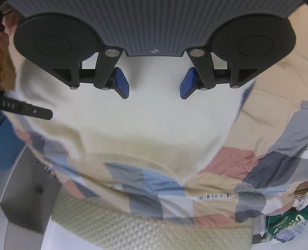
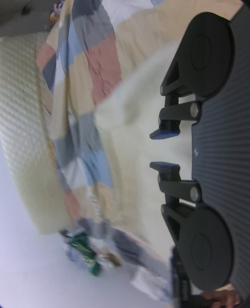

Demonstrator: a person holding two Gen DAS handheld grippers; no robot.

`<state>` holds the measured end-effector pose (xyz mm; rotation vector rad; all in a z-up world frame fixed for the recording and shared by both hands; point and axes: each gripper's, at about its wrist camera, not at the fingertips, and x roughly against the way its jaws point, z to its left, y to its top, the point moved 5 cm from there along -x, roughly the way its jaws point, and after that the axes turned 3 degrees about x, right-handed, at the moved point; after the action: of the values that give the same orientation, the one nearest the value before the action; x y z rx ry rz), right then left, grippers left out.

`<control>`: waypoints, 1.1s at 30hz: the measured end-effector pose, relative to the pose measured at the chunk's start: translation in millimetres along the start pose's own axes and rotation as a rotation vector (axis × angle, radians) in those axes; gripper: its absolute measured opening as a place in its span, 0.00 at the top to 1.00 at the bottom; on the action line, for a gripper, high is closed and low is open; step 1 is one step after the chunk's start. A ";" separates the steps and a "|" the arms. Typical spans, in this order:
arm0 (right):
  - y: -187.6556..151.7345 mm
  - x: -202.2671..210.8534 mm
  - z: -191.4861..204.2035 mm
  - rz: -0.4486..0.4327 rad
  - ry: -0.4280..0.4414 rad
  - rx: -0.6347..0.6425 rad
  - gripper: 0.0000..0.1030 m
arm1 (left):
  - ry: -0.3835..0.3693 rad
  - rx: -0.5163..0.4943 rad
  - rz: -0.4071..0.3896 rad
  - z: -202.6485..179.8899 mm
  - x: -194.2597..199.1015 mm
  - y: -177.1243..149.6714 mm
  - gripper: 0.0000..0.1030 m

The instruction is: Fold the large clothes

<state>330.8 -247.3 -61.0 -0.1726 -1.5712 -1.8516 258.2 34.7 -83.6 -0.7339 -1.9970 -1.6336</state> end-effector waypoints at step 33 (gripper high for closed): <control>-88.4 29.8 9.0 0.159 0.185 -0.583 0.22 | -0.120 0.475 0.178 30.9 50.2 -70.4 0.21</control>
<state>254.7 -249.0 -115.7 -0.3625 -0.8375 -2.0811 173.7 59.9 -109.1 -0.8072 -2.2115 -0.9787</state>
